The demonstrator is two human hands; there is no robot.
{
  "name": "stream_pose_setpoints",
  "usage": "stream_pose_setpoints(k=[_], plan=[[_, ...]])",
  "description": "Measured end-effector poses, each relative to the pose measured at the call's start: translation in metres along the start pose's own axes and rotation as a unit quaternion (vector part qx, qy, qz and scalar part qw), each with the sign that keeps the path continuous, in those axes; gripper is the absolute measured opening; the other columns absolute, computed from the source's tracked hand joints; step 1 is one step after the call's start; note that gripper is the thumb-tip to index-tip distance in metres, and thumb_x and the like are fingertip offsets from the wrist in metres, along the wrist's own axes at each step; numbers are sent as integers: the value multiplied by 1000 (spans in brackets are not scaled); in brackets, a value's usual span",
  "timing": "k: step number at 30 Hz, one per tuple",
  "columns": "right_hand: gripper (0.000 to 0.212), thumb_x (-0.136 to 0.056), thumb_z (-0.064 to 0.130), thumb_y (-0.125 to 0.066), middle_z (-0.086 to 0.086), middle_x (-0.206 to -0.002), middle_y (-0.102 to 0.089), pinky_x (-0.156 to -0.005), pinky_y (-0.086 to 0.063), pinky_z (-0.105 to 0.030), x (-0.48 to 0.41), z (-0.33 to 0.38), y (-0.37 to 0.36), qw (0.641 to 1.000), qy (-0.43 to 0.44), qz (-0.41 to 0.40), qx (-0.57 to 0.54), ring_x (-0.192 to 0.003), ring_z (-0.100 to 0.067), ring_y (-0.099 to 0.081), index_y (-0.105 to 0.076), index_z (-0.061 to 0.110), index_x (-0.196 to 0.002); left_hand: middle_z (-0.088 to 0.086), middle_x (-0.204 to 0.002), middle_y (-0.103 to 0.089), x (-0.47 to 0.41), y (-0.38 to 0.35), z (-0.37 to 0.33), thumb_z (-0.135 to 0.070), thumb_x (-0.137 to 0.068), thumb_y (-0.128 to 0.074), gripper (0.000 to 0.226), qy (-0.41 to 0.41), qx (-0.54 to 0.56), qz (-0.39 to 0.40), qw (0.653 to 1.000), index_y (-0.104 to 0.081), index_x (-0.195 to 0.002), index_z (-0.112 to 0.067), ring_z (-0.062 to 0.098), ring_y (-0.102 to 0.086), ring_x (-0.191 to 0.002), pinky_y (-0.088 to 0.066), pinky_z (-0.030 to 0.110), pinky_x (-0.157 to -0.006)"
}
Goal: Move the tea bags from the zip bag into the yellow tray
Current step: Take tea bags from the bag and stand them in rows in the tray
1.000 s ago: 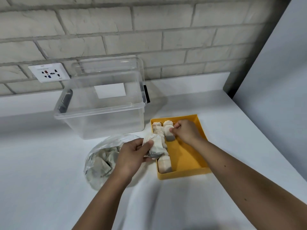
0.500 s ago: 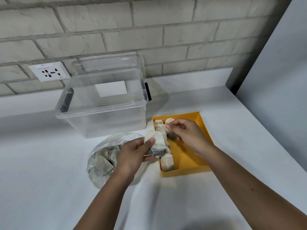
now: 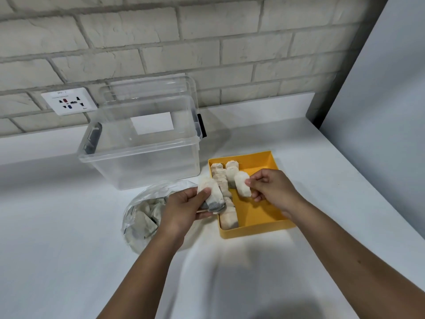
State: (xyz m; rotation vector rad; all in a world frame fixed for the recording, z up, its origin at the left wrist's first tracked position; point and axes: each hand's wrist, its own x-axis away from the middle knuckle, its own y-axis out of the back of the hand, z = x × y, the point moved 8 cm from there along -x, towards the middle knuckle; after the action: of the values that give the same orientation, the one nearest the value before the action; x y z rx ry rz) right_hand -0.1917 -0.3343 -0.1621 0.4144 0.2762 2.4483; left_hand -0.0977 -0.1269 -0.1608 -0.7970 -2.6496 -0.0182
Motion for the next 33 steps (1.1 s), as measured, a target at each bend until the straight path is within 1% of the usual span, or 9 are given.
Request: stream_pose_setpoints(k=[3,6,13,20,22,24,27,30,33], plan=[[9,-90,16,-68,-9,-68,-68,-59,-56,-29,-13,-16,-9,997,-38,31,67,-56,-17,-64,-64,8,-89,13,-86,-78,0,4,0,-17,-95,-65,19,3,3,-8,1000,-75,-95,-1,21,-76,-78,-62,25,-67],[8,-91,15,-66,-8,-68,-69,-64,-58,-31,-29,-26,-16,993,-58,18,97,-56,-18,-65,-62,8,-88,15,-88,-78,-1,3,3,-16,-95,-65,19,11,9,-10,1000,-75,-95,0,20,-76,-78,-61,24,-66],[8,-92,11,-64,-13,-75,-70,-72,-61,-41,-53,-27,-23,995,-76,-10,61,-68,-29,-72,-58,8,-88,11,-83,-78,-3,2,-1,-14,-96,-64,17,12,16,-5,1000,-75,-94,-1,17,-76,-73,-59,21,-62],[13,-89,14,-68,-11,-75,-70,-72,-61,-42,-55,-29,-27,994,-83,-10,66,-62,-24,-69,-60,5,-95,14,-86,-78,-7,2,1,-16,-95,-64,18,17,17,-7,1000,-75,-93,-2,19,-76,-76,-61,23,-65],[23,-88,20,-71,-9,-83,-71,-72,-61,-40,-51,-22,-23,993,-57,-21,98,-65,-23,-70,-61,5,-102,14,-88,-78,-7,2,2,-17,-95,-65,19,17,14,-5,1000,-75,-94,-1,19,-76,-78,-61,24,-66],[27,-86,29,-73,-2,-92,-69,-74,-58,-35,-40,-1,-15,986,8,-52,158,-76,-19,-68,-62,12,-105,14,-89,-78,-8,0,2,-17,-95,-65,19,15,13,-1,1000,-75,-95,0,19,-76,-79,-61,23,-66],[25,-80,37,-76,10,-88,-66,-69,-49,-19,-8,30,-20,988,76,-38,128,-78,-2,-60,-69,21,-97,15,-89,-77,-8,-4,1,-16,-93,-67,18,16,18,6,1000,-74,-92,1,19,-75,-78,-60,23,-65],[22,-71,38,-83,10,-76,-69,-67,-52,-20,16,36,-40,993,80,33,79,-68,0,-61,-73,23,-85,12,-83,-77,-6,-10,0,-15,-93,-66,16,11,21,15,1000,-74,-84,-5,18,-75,-75,-61,23,-64],[19,-74,37,-82,8,-75,-69,-67,-54,-25,22,36,-35,993,102,-3,62,-66,-3,-63,-72,24,-84,12,-82,-78,-4,-13,-1,-15,-93,-67,15,7,22,16,1000,-74,-84,-6,18,-75,-74,-62,25,-67]])
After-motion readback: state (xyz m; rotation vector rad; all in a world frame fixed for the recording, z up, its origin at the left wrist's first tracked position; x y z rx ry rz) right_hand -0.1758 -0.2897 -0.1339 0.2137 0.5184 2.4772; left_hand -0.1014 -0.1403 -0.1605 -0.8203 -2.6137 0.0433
